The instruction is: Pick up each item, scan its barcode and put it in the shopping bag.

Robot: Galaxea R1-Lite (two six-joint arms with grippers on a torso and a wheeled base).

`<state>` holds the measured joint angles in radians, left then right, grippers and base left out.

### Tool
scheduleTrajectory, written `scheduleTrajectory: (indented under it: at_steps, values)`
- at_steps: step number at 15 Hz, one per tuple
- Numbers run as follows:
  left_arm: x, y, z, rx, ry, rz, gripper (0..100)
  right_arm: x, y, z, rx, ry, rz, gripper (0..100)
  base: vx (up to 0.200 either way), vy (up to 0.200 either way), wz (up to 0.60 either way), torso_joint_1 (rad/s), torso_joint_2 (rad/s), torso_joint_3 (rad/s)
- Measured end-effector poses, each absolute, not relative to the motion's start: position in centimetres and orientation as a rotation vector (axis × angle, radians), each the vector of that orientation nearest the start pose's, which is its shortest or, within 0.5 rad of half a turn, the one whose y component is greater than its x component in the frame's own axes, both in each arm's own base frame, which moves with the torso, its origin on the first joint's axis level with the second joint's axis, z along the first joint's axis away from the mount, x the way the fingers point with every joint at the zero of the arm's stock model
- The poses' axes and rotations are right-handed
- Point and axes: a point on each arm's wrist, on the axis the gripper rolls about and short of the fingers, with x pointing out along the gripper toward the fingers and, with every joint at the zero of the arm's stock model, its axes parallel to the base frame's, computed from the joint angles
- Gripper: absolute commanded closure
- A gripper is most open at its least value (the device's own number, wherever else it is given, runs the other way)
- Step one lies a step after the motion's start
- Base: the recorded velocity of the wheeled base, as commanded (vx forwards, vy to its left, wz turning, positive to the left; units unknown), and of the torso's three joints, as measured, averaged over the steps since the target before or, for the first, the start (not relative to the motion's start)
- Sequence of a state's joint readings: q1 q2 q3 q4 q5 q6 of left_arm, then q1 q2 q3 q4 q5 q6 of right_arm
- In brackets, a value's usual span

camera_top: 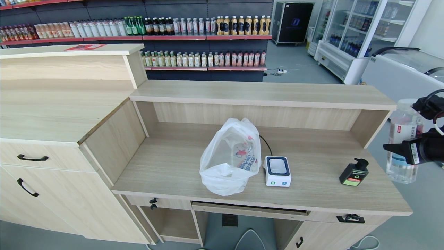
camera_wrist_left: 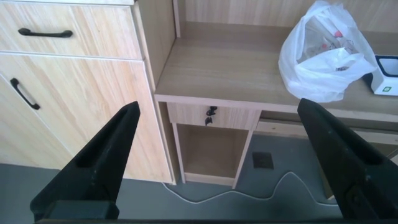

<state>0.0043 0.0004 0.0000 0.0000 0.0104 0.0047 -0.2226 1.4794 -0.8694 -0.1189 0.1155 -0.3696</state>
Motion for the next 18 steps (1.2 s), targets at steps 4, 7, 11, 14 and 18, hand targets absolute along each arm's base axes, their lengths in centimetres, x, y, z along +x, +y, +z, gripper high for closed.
scheduleTrajectory:
  at_steps: [4,7,11,14,18]
  values:
    - [-2.3,0.0,7.5,0.004,0.0,0.014,0,24.0,-5.4,21.5,-0.342,0.512,-0.126,100,0.0,0.0,0.0,0.0,0.0,0.0]
    - [-2.3,0.0,7.5,0.005,0.0,0.015,0,24.4,-5.2,22.2,-0.413,0.447,-0.132,100,0.0,0.0,0.6,0.001,0.0,0.001]
    - [-2.3,0.0,7.5,0.005,0.0,0.014,0,25.6,-5.0,21.5,-0.527,0.339,-0.064,100,0.0,0.0,0.3,0.001,0.0,0.001]
    - [-2.3,0.0,7.5,0.005,0.0,0.016,0,27.1,-6.3,19.7,-0.628,0.355,0.084,100,0.0,0.0,0.0,0.0,0.0,0.0]
    - [-2.3,0.0,7.5,0.005,0.0,0.014,0,29.0,-8.1,18.0,-0.813,0.253,0.384,100,0.0,0.0,0.0,0.0,0.0,0.0]
